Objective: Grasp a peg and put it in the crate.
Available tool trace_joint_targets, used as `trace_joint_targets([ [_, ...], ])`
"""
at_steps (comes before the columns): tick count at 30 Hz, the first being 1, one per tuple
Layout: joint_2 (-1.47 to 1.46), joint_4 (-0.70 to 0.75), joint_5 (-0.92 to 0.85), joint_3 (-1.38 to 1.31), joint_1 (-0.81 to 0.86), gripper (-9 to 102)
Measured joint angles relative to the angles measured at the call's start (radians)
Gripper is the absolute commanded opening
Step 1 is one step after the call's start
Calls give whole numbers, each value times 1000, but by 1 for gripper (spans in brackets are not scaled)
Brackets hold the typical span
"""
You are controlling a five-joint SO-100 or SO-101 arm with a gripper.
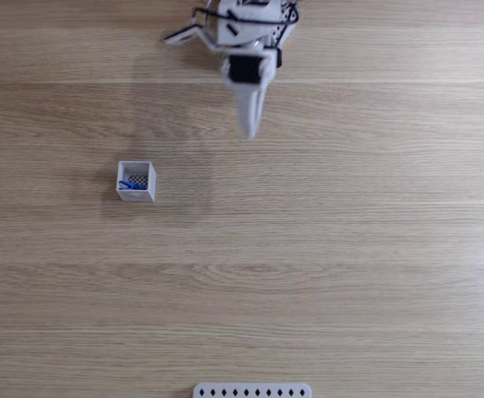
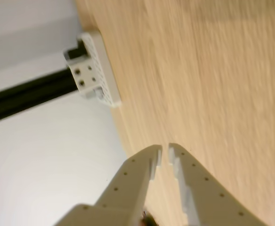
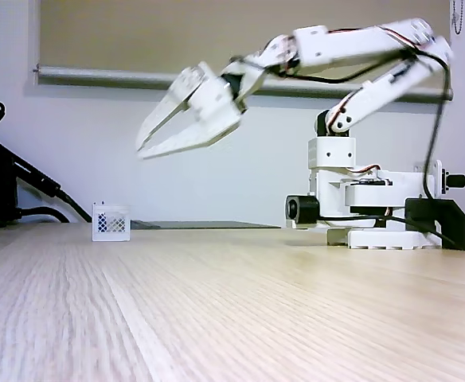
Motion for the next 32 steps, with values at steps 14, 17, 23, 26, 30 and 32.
trace_joint_targets([
  [14,460,439,25,207,-77,-1],
  [17,488,454,25,241,-77,-1],
  [23,495,462,25,270,-77,0],
  [26,495,463,25,270,-77,0],
  [30,495,463,25,270,-77,0],
  [32,495,463,25,270,-77,0],
])
